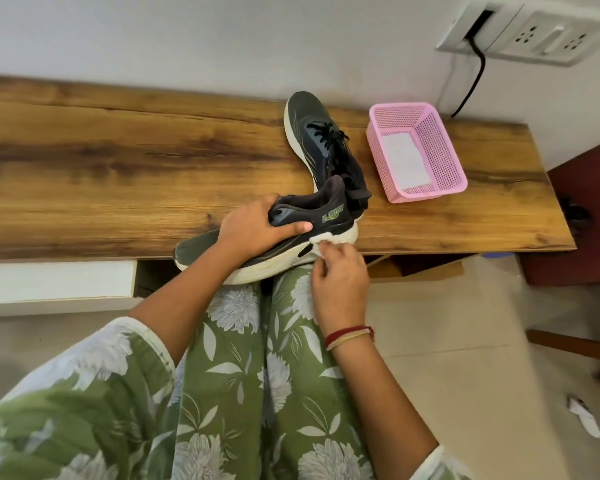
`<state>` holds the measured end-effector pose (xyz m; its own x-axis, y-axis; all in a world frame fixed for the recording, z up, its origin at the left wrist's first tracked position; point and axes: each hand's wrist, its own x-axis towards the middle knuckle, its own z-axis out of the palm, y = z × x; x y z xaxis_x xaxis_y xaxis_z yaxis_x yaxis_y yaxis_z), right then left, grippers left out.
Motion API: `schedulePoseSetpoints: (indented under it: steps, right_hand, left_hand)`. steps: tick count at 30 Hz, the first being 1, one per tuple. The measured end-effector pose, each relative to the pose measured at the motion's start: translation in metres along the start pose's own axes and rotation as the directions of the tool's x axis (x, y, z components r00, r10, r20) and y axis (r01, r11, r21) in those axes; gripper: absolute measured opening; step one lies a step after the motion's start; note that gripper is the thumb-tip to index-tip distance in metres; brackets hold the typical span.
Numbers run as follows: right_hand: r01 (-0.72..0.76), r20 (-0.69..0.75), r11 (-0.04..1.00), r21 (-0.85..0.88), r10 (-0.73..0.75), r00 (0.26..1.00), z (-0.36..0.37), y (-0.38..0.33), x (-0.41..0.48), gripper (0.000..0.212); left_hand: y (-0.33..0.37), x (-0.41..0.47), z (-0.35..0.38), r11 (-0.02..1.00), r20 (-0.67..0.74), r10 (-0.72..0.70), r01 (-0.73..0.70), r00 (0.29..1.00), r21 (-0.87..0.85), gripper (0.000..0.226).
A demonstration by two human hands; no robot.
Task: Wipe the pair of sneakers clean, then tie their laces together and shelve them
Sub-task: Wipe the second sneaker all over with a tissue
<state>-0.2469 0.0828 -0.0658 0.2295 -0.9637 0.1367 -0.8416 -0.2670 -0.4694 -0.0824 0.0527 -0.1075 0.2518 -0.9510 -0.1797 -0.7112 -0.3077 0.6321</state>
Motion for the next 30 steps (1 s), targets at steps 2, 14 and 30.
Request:
schedulePoseSetpoints:
  steps: [2,14,30]
  right_hand:
    - [-0.011,0.141,0.992,0.126,-0.007,0.990,0.000,-0.004,-0.004,0.025]
    - [-0.207,-0.026,0.977,0.057,0.209,0.978,-0.005,0.004,0.021,0.027]
    - [-0.249,0.132,0.950,0.188,0.227,0.965,-0.002,-0.015,0.018,0.028]
  left_hand:
    - [0.000,0.001,0.001,1.000,0.009,-0.010,0.010,1.000,-0.002,0.066]
    - [-0.001,0.001,0.001,0.999,0.065,-0.039,0.039,0.997,-0.004,0.073]
    - [-0.007,0.018,-0.024,0.977,0.417,-0.021,0.107,0.909,-0.184,0.069]
